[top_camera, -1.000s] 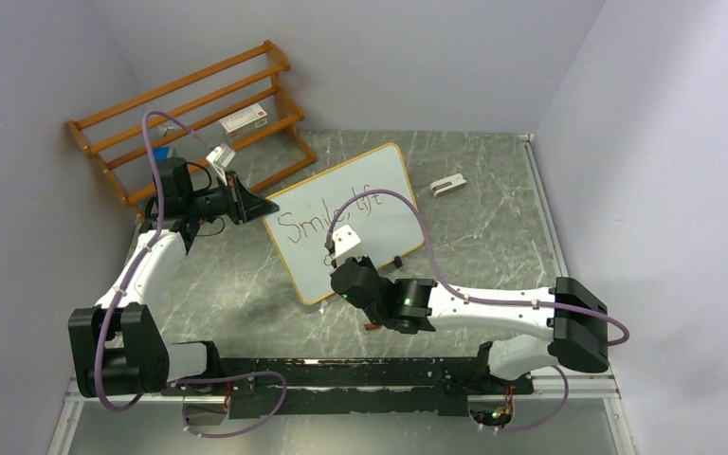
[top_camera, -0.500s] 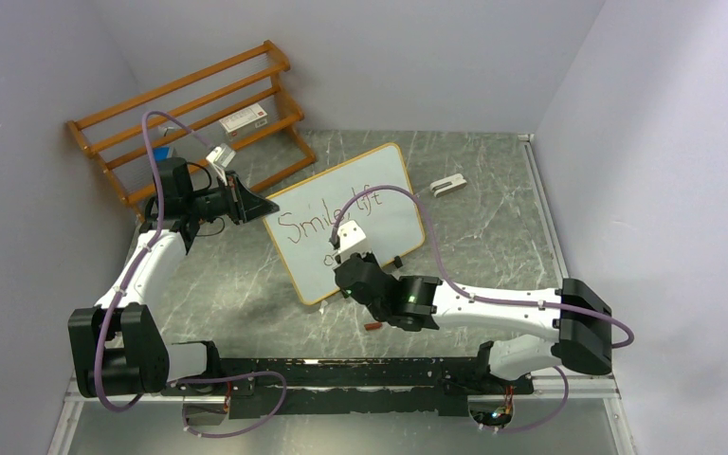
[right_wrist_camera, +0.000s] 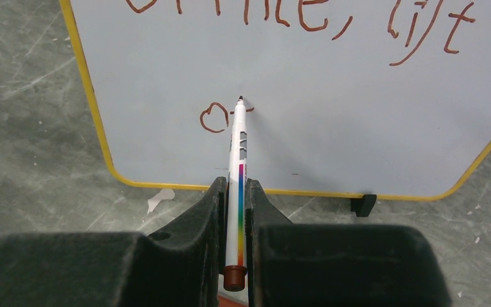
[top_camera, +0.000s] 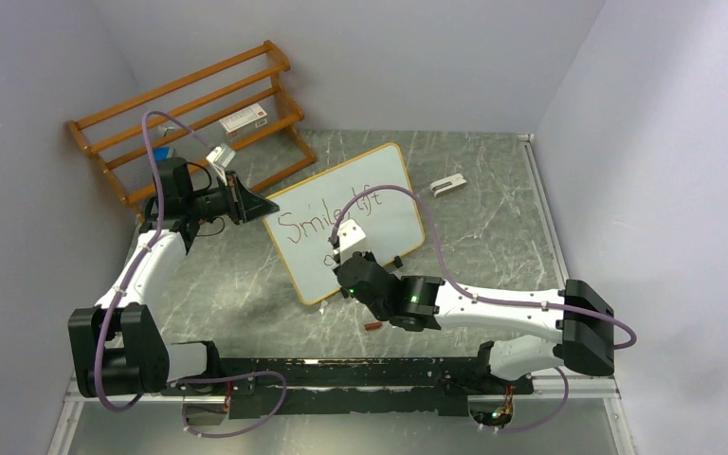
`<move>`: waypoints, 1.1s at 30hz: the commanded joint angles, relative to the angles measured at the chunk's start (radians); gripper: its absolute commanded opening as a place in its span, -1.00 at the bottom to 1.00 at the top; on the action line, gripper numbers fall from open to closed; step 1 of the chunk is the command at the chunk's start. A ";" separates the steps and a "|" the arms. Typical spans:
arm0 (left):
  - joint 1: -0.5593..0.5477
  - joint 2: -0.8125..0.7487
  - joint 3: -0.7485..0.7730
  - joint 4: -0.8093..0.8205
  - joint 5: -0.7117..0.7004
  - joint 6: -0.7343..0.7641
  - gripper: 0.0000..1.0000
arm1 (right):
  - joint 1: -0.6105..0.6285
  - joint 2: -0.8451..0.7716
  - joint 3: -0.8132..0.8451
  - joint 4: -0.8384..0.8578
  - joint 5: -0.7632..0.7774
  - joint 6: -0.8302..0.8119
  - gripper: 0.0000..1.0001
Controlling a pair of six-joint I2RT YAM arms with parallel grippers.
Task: Write a sentence on the whiteboard
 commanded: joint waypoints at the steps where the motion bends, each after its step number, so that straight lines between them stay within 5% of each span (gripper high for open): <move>1: -0.003 0.036 -0.017 -0.072 -0.170 0.092 -0.90 | -0.004 0.024 0.004 0.038 0.009 -0.009 -1.00; 33: -0.003 0.037 -0.017 -0.070 -0.167 0.089 -0.90 | -0.003 0.029 -0.027 -0.062 -0.020 0.051 -1.00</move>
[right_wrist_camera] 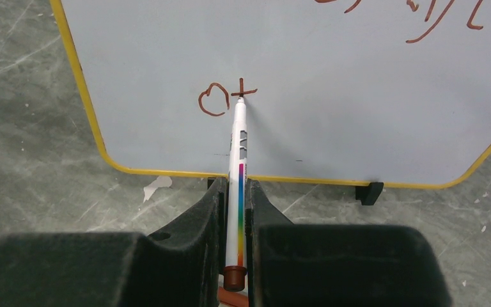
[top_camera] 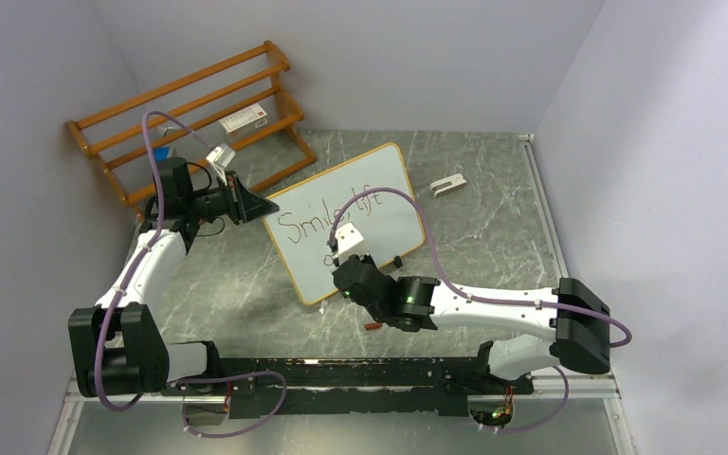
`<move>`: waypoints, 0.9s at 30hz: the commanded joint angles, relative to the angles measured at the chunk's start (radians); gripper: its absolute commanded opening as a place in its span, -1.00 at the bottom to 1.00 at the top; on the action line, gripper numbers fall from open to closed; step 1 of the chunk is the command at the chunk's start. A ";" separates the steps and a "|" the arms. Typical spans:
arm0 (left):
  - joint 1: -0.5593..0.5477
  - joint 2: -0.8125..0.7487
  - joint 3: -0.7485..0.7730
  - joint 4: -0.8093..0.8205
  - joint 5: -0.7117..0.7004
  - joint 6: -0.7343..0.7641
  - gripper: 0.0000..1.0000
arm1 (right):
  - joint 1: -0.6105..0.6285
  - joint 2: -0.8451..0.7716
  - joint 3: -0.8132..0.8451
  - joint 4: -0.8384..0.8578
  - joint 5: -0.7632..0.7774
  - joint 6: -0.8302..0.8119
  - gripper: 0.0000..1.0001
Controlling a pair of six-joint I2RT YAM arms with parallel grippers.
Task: Write a sentence on the whiteboard
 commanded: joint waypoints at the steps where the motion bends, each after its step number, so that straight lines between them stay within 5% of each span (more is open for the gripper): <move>1: -0.003 0.036 -0.017 -0.068 -0.167 0.089 -0.90 | -0.004 -0.002 -0.027 -0.034 -0.013 0.024 -1.00; 27: -0.003 0.041 -0.017 -0.071 -0.167 0.091 -0.90 | -0.005 -0.012 -0.035 -0.064 0.021 0.019 -1.00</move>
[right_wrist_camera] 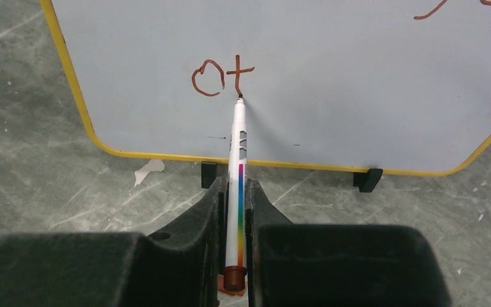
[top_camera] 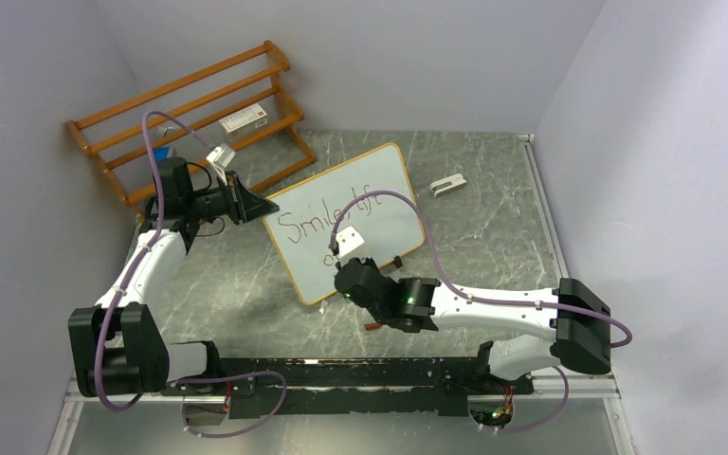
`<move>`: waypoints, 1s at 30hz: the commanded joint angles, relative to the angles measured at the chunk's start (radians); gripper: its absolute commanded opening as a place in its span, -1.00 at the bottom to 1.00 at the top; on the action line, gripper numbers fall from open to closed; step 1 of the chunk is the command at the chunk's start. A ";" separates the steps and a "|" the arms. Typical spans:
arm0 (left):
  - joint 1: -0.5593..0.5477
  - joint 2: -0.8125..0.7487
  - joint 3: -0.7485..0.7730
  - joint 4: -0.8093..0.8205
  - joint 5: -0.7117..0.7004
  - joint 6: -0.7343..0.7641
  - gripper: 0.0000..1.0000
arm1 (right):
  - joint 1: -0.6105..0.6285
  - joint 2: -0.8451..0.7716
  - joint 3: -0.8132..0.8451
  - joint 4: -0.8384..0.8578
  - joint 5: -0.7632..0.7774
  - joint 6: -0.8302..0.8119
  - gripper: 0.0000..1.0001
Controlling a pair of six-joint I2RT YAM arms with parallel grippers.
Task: Write a sentence on the whiteboard
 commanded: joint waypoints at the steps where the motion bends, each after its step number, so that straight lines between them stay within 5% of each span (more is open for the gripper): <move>1: -0.003 0.040 -0.017 -0.071 -0.169 0.091 -0.90 | -0.005 -0.008 -0.023 -0.016 0.040 0.005 -1.00; 30: -0.003 0.041 -0.017 -0.070 -0.163 0.087 -0.90 | -0.042 -0.063 -0.002 0.129 0.047 -0.063 -1.00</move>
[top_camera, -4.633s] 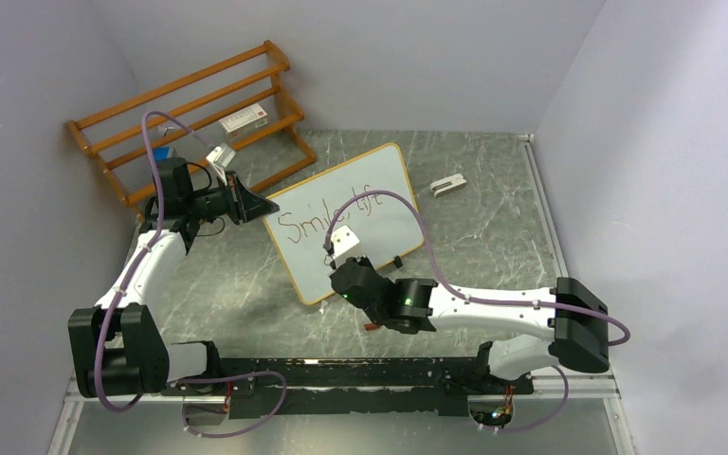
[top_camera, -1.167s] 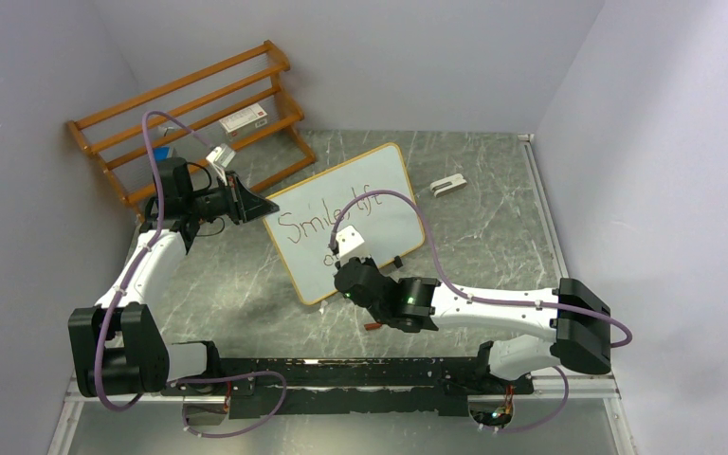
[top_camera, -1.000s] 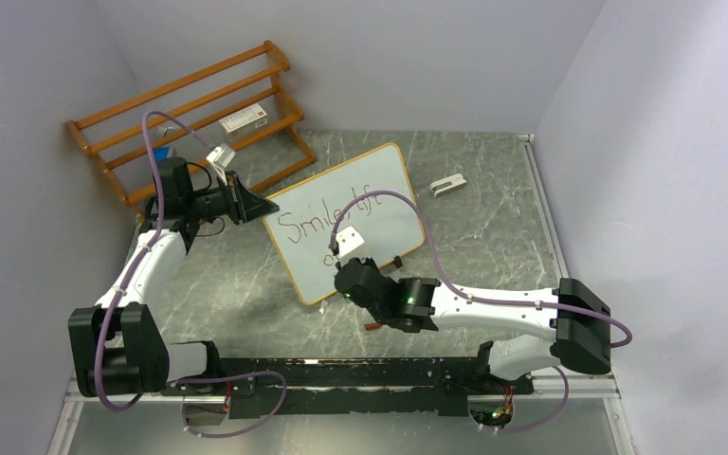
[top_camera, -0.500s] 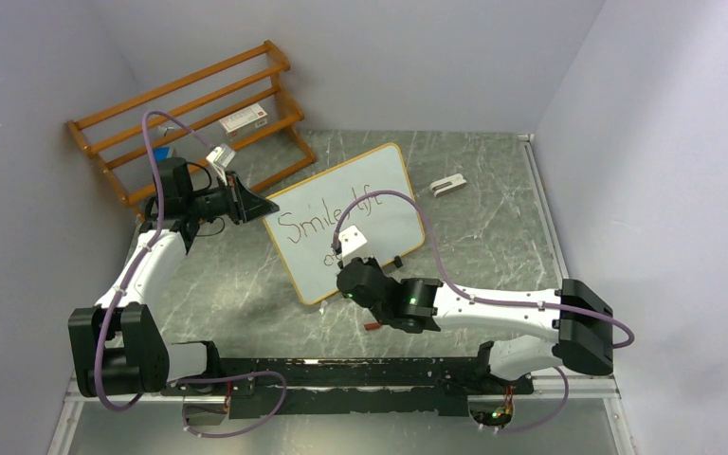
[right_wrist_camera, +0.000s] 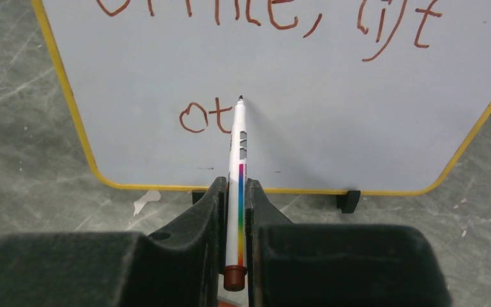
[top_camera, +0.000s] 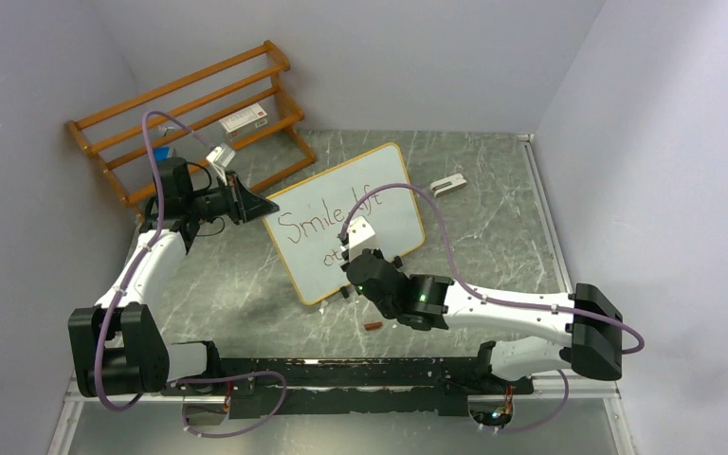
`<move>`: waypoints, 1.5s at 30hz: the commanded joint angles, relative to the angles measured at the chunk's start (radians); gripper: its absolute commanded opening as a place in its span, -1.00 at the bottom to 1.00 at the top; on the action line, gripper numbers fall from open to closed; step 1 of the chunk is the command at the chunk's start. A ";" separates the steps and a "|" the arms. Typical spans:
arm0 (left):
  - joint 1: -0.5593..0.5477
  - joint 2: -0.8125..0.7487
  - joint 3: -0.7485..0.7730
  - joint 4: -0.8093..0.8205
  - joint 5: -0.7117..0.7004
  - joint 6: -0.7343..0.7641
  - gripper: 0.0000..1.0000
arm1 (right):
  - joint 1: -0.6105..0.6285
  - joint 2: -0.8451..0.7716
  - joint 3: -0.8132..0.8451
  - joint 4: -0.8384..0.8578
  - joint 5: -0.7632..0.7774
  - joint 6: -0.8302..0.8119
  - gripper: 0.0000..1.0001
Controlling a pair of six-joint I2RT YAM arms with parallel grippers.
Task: Write a sentence on the whiteboard
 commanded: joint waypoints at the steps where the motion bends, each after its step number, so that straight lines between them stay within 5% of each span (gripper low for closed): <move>1: -0.003 0.041 -0.016 -0.070 -0.163 0.088 -0.90 | -0.020 0.014 0.017 0.058 0.025 -0.012 -1.00; 45: -0.003 0.044 -0.015 -0.072 -0.168 0.090 -0.90 | -0.055 0.041 -0.002 -0.086 -0.065 0.072 -1.00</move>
